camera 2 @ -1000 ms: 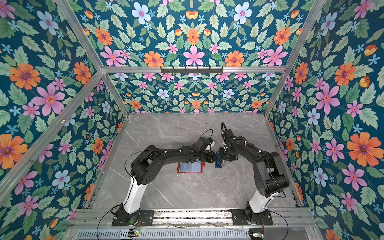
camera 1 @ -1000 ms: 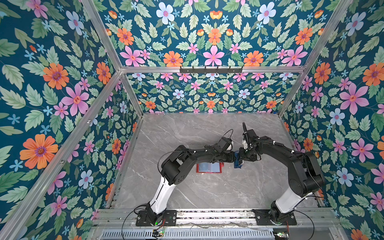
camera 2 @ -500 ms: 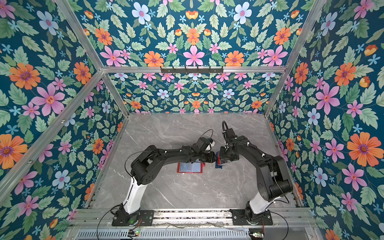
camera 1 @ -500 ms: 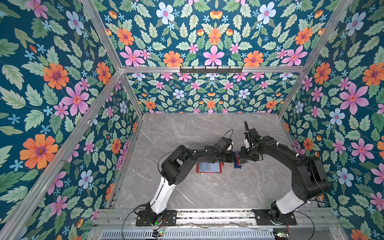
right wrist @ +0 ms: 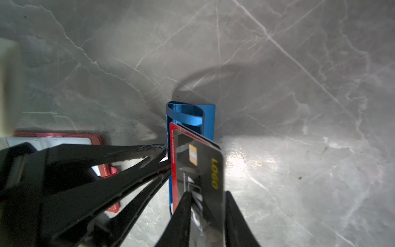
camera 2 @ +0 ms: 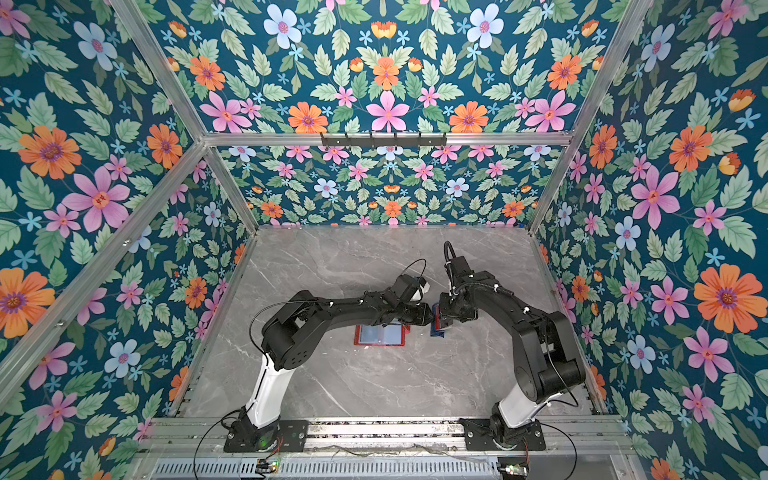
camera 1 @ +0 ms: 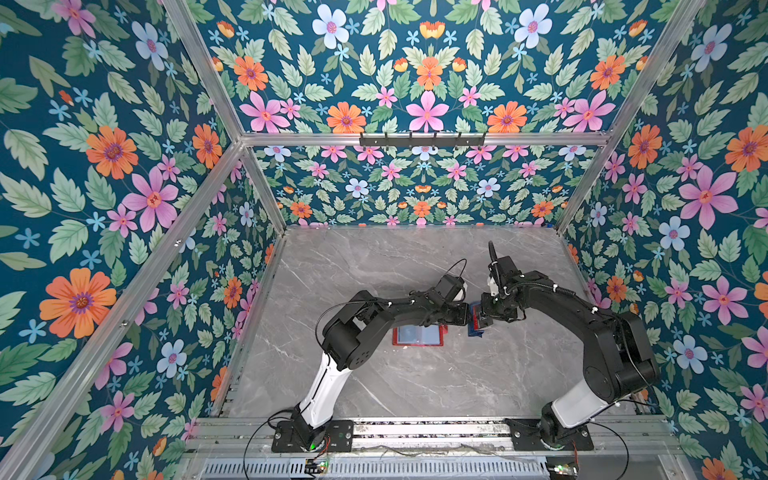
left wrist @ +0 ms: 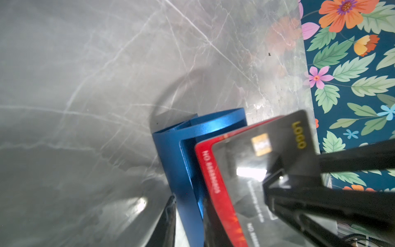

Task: Insert credit cards into a card holder
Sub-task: Pick up the credit card from the storage box.

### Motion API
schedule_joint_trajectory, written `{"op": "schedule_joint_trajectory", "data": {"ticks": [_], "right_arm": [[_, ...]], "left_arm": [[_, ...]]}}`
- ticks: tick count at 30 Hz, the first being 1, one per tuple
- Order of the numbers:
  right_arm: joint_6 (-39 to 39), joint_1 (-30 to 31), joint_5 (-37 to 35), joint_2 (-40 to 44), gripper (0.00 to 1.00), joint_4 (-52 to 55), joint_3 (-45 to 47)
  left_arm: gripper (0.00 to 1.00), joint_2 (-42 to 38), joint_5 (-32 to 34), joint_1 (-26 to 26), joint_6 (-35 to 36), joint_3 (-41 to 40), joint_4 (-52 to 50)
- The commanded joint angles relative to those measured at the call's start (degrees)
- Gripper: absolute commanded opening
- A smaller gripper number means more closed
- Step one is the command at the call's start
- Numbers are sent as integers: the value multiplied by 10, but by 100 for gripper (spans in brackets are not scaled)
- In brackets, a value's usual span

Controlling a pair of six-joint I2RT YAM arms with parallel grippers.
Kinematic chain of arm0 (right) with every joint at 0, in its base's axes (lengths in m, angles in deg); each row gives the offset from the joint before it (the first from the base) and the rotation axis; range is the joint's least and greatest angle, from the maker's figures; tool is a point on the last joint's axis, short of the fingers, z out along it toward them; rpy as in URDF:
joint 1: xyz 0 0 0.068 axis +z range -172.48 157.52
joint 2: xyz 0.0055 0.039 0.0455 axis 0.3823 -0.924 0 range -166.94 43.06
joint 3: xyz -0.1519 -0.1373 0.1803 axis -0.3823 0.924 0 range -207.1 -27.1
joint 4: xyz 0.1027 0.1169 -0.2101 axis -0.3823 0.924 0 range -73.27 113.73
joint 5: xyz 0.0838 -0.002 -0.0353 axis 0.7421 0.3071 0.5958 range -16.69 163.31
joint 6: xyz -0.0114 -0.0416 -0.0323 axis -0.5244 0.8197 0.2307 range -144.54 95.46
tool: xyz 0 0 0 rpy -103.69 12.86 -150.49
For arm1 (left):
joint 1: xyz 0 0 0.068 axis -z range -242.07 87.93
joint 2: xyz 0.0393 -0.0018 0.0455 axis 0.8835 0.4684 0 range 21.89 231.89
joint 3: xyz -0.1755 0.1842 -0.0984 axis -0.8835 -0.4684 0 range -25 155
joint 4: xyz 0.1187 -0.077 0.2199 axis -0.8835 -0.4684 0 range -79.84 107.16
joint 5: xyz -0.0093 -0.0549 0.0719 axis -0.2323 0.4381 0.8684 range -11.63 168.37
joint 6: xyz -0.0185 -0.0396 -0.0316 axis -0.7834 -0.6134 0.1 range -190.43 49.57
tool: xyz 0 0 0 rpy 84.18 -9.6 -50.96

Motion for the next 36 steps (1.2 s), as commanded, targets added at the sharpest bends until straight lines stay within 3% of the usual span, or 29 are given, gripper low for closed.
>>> {"op": "schedule_joint_trajectory", "data": {"ticks": [1,36], "right_arm": [[-1,3,-4,-4,27,15,-6],[-4,19,-27,13,10,48,-25]], "left_arm": [[23,1,17,-1,8,-3,-37],[23,0,16,-1,9,-2,-37]]}}
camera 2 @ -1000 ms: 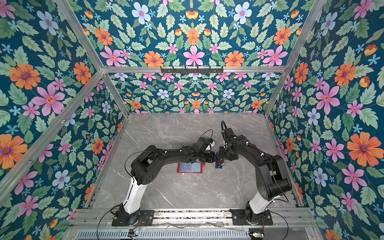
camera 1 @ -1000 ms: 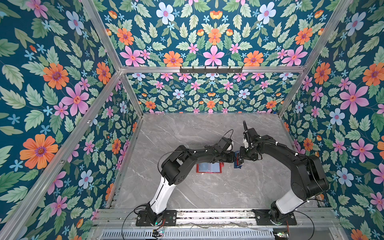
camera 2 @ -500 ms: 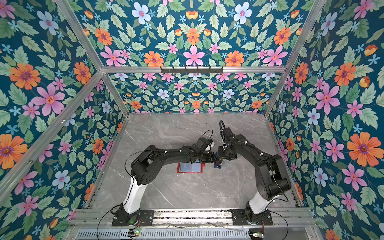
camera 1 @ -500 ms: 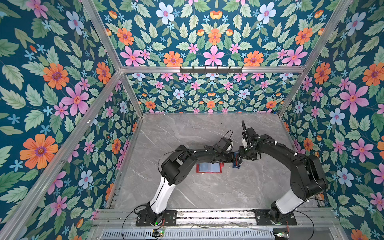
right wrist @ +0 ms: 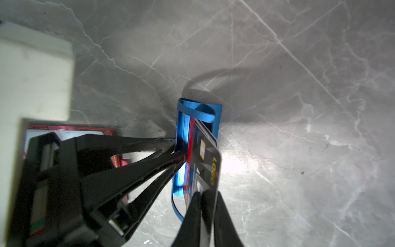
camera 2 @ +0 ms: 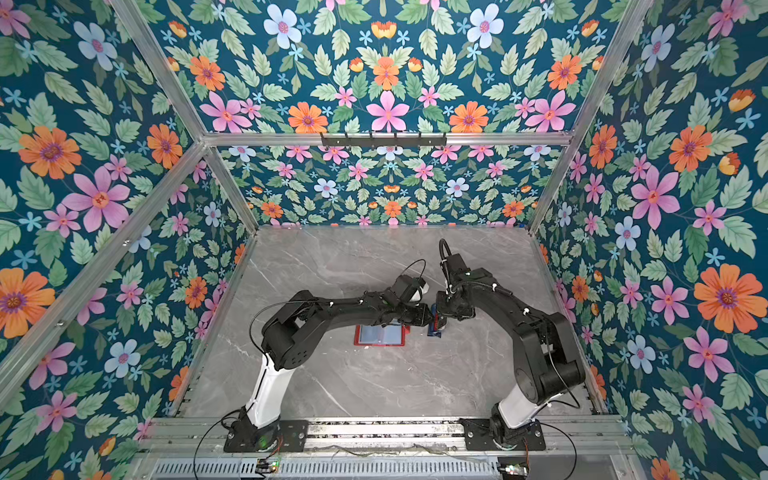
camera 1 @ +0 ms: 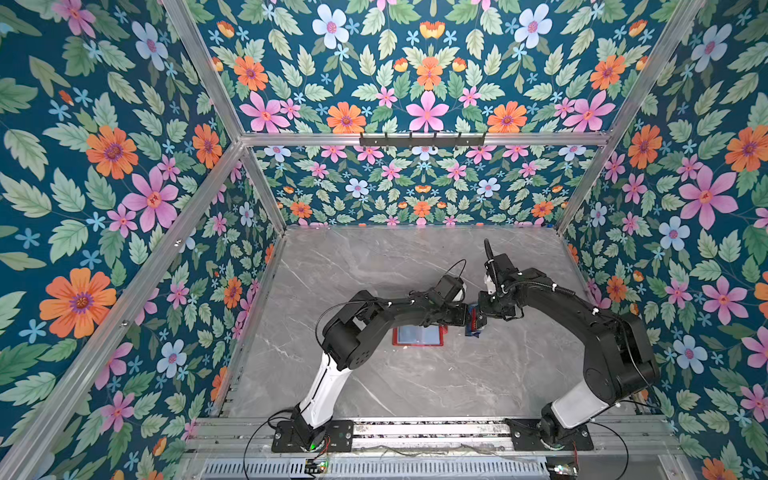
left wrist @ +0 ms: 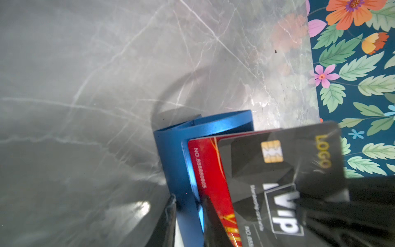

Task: Insert credit cards into a card holder
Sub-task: Pick up the credit card from the storage box.

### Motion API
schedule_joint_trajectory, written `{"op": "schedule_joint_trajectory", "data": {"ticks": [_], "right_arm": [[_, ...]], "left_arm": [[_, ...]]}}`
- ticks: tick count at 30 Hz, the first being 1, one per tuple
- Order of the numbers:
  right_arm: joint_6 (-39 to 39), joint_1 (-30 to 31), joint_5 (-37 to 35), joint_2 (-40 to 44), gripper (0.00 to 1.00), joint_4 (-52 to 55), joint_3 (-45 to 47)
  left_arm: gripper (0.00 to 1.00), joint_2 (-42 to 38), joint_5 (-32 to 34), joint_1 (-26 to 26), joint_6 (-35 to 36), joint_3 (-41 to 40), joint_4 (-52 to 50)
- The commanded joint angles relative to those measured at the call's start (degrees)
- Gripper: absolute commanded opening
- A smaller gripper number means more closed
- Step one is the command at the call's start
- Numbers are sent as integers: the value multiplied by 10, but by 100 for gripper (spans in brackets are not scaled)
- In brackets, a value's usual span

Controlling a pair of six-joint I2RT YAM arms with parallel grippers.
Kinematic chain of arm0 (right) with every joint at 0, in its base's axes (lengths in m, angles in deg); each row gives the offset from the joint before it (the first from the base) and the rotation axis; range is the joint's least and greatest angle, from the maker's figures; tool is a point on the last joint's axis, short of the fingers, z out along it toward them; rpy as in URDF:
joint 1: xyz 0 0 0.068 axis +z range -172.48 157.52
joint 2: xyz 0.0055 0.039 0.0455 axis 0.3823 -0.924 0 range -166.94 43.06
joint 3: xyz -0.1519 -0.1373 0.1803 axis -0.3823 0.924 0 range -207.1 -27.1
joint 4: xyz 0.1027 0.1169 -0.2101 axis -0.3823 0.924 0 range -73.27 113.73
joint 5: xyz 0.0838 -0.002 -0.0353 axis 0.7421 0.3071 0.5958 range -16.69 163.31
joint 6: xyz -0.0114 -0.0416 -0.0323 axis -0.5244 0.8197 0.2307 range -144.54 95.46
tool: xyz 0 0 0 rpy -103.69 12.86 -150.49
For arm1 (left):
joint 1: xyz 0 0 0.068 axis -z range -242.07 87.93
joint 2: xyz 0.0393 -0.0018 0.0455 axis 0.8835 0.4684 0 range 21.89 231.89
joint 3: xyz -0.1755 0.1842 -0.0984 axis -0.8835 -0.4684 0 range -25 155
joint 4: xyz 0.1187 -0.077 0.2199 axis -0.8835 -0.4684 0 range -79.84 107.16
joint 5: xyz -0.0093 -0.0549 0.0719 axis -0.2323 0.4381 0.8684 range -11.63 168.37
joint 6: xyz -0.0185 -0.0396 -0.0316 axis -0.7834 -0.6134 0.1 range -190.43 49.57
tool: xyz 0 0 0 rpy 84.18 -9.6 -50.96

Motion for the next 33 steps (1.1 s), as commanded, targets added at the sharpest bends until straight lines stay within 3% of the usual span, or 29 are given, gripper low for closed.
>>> {"op": "schedule_joint_trajectory", "data": {"ticks": [1,7,20,26,33], "right_arm": [[-3,1,-17,8,9,24,-3],[-6,2,-15,19,0,27,-3],[-12,3,26,89,0,-13,27],[-17,3,71,132,0,-56,51],[-42,8,146,142,0,-119,79]], "left_arm": [[23,0,13,-1,8,-1,-30],[24,-1,2,0,6,2,-23],[32,-54,-19,0,2,-33,35],[35,-114,17,-1,17,-78,50],[35,-209,109,-4,42,-160,41]]}}
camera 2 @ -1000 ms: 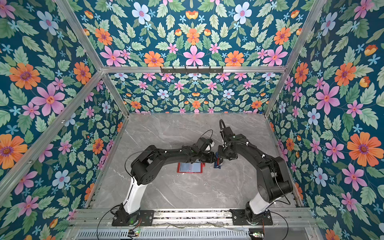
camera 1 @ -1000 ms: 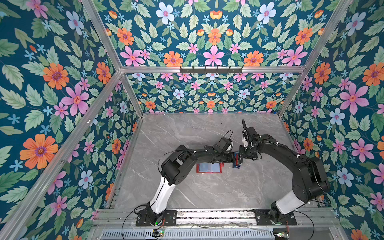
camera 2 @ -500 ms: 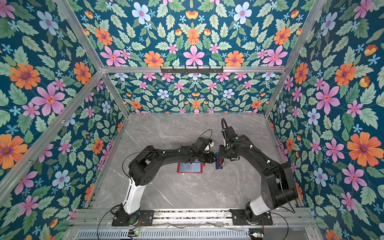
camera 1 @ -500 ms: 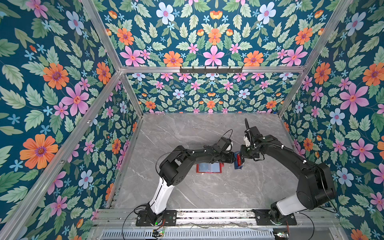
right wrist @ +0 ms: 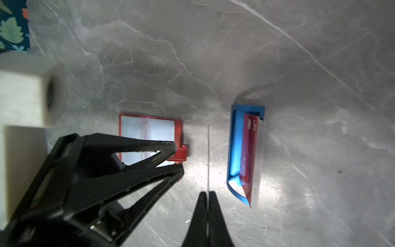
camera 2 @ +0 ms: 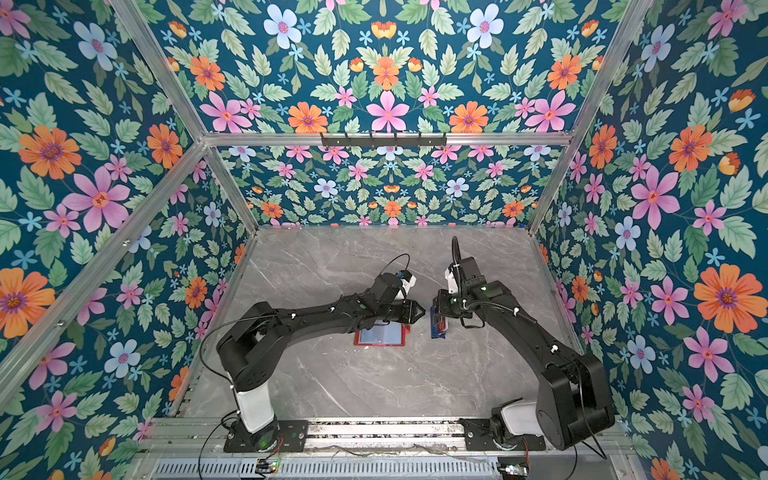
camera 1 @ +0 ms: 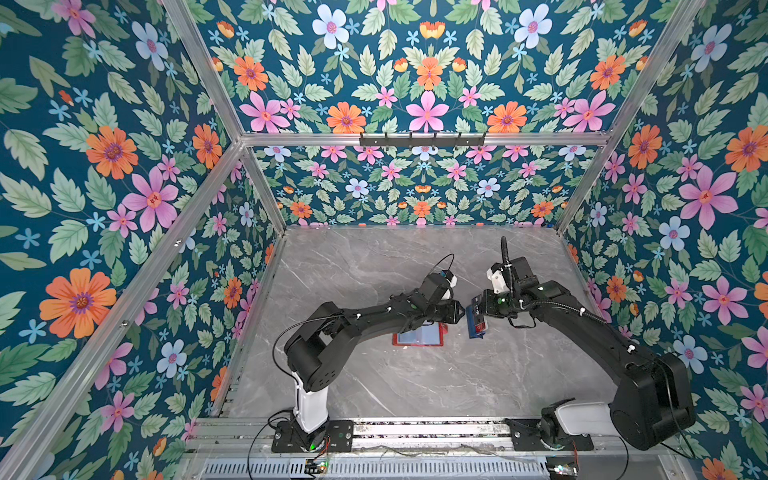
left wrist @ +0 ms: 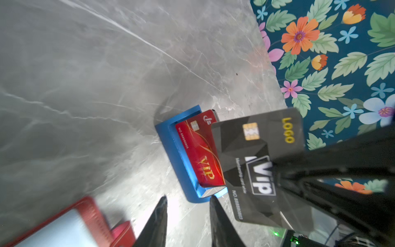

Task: Insert credit cards into a card holder
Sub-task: Pick up the credit card from the storage box, then insert the credit card into the card slot.

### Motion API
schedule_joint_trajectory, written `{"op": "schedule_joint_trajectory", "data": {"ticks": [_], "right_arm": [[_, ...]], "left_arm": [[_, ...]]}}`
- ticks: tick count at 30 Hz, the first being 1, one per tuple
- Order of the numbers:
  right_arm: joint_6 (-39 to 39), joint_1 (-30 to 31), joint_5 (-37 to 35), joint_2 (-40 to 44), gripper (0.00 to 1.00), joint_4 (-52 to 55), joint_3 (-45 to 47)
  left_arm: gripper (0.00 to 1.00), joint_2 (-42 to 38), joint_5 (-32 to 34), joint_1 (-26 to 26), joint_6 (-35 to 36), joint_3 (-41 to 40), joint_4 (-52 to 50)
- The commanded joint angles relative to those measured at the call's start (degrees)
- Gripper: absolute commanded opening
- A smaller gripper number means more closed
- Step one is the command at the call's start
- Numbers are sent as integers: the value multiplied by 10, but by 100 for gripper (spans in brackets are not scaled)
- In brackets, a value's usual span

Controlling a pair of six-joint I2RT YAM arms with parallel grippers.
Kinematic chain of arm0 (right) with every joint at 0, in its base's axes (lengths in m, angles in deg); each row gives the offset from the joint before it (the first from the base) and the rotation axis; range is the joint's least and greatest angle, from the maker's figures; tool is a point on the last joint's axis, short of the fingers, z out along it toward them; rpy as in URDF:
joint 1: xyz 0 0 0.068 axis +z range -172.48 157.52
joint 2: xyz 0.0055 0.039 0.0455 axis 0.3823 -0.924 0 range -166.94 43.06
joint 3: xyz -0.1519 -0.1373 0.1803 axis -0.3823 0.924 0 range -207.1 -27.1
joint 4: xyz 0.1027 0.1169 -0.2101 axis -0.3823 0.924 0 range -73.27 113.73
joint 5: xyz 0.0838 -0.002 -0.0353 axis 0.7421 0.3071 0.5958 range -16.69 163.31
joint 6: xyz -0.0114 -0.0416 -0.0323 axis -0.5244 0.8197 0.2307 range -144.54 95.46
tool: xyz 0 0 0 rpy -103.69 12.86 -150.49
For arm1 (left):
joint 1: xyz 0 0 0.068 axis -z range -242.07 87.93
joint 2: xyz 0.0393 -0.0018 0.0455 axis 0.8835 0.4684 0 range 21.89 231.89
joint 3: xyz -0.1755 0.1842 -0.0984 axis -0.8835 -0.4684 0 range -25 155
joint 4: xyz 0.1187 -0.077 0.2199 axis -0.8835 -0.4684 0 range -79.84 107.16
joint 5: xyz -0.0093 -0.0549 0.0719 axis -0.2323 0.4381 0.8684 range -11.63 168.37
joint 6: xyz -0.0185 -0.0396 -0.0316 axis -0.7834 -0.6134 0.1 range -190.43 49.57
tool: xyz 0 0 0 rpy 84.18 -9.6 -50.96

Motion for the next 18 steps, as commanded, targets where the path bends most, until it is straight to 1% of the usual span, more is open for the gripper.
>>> {"op": "schedule_joint_trajectory", "data": {"ticks": [1,6,11,14,18], "right_arm": [[-23,7,50,0,0,-51,9],[-46,29,88,-18,0,-105,18],[-60,60,104,-54,0,-138,11],[-72,73,113,-76,0,-160,11],[-82,87,121,-109,0,-182,9]], "left_arm": [[35,-38,64,-3,23,-29,1],[35,-101,118,-15,31,-89,-27],[35,-153,150,-41,35,-150,-50],[35,-183,147,-65,29,-192,-50],[35,-212,110,-115,14,-252,-29]]}}
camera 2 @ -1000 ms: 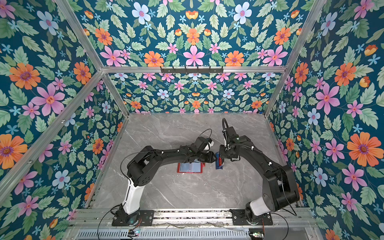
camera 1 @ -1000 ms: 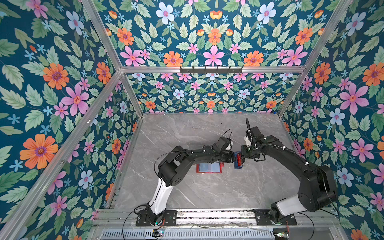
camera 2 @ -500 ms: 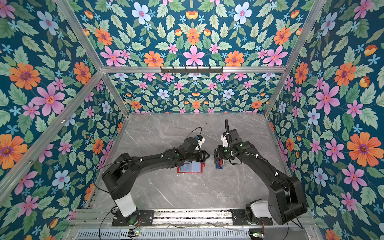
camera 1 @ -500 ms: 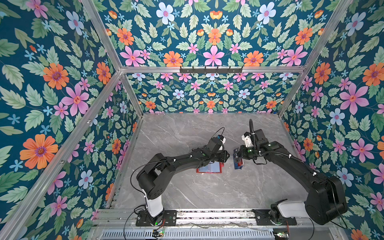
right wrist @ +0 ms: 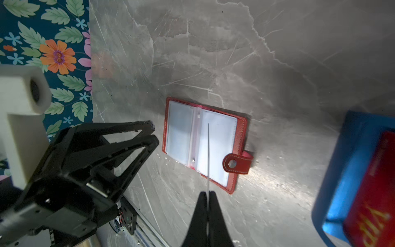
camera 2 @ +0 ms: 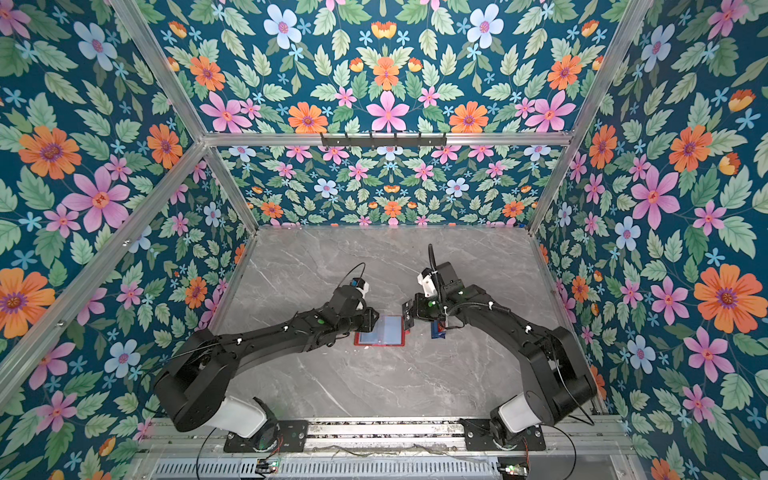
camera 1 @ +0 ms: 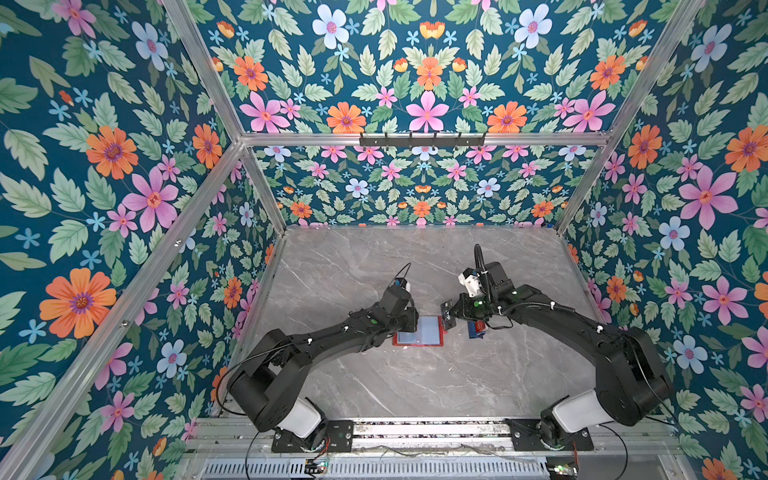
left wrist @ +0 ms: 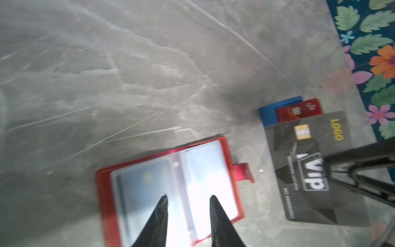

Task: Insert credit cards into a card holder
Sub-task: Insert the credit card into the card slot.

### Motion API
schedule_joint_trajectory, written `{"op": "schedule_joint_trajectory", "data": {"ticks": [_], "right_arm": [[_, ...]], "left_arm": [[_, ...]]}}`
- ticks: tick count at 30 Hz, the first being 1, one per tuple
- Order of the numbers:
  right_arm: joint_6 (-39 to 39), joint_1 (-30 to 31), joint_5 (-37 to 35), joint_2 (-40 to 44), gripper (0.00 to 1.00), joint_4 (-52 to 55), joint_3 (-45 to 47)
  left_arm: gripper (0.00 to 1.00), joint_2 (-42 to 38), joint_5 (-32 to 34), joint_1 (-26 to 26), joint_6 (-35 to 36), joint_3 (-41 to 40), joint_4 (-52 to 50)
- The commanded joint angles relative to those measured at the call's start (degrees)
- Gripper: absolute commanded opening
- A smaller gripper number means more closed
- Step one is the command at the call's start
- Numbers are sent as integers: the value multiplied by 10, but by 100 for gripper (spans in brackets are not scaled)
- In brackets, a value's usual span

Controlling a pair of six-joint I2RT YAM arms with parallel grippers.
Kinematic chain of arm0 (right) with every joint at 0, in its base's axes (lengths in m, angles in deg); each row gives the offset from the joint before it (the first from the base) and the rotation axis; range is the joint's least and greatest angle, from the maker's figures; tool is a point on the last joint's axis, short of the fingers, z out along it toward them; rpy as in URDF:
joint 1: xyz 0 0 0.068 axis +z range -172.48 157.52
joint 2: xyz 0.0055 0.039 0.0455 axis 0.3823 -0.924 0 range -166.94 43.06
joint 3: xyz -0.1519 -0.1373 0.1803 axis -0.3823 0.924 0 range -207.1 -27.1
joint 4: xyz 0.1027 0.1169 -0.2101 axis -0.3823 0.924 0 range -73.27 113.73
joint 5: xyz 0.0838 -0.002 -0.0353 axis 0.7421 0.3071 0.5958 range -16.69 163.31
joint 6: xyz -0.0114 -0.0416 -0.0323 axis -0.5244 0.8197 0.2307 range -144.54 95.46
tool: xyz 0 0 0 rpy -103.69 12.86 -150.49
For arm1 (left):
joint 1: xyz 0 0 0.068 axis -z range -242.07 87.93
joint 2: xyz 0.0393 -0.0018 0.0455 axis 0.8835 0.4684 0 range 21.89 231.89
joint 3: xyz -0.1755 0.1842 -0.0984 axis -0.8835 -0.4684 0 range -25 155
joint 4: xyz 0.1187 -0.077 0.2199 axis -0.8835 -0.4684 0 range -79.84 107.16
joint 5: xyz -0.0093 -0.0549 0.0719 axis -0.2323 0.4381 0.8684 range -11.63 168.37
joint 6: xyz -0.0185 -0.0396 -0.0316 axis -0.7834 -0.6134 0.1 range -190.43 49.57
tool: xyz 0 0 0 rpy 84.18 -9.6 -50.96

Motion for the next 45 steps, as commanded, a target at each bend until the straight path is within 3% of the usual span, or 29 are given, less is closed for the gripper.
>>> {"op": "schedule_joint_trajectory", "data": {"ticks": [1,10,21,45], "right_arm": [[-17,9,17,-21,0,-35,-6],[-28,30,62,-71,0,-74,-15],[-25,46,99,-140,0,-78,-32],[-40,47,119,-175,0,-116,-30]], "left_arm": [[35,-19,-29,-33,-11,-35,16],[34,-20,-76,-90,-17,-94,54],[33,12,-101,-92,-22,-103,76],[31,33,-115,-92,-36,-114,87]]}}
